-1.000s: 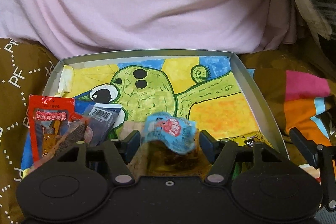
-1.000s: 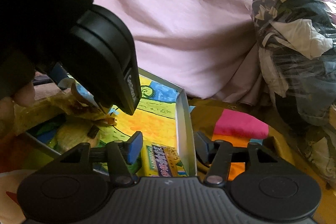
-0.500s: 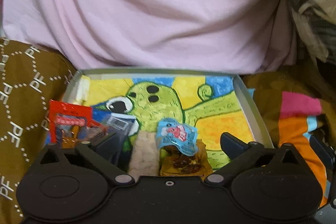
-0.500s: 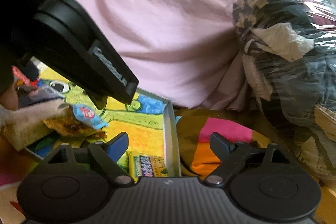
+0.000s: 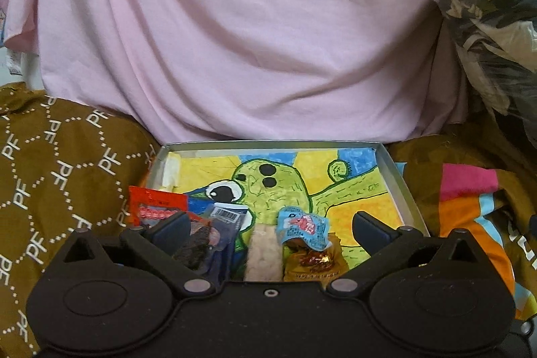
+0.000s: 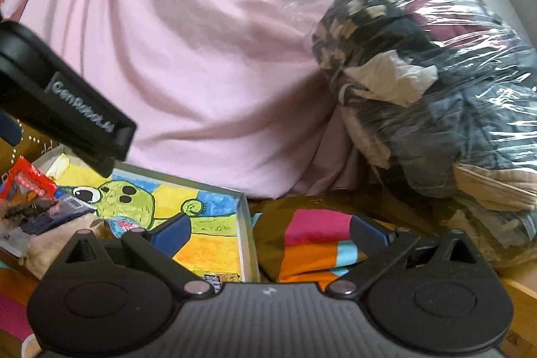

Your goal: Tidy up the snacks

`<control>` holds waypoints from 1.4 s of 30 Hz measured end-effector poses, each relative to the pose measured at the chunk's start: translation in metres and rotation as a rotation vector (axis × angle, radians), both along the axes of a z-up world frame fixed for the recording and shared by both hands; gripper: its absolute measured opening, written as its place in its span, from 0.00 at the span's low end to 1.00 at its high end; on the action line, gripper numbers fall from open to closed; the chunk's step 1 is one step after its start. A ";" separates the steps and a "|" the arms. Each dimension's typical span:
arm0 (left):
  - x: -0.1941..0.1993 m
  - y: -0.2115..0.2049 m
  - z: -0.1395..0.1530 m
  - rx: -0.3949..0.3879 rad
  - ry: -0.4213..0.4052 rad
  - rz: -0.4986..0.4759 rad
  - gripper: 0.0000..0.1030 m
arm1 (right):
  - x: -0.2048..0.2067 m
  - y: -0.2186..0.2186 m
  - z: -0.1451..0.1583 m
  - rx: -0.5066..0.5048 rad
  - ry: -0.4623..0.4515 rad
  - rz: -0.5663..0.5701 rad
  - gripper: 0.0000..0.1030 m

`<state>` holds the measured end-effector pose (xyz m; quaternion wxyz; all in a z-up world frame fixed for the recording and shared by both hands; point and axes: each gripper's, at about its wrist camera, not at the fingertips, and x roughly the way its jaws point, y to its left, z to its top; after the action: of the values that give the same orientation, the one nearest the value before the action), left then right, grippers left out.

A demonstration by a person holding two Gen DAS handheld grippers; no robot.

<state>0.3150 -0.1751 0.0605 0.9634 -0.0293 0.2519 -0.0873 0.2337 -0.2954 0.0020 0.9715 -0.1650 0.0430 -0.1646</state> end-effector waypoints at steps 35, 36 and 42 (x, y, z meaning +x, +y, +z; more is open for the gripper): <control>-0.131 0.078 -0.003 -0.022 -0.096 0.068 0.99 | -0.120 0.011 0.025 0.264 -0.105 0.097 1.00; -0.135 0.081 -0.003 -0.025 -0.098 0.073 0.99 | -0.123 0.013 0.024 0.265 -0.107 0.103 1.00; -0.162 0.104 -0.007 -0.024 -0.130 0.104 0.99 | -0.140 0.029 0.024 0.280 -0.104 0.151 1.00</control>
<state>0.1534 -0.0714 0.0534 0.9805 -0.0481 0.1861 -0.0417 0.0940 -0.2666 0.0258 0.9955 -0.0221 0.0027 -0.0920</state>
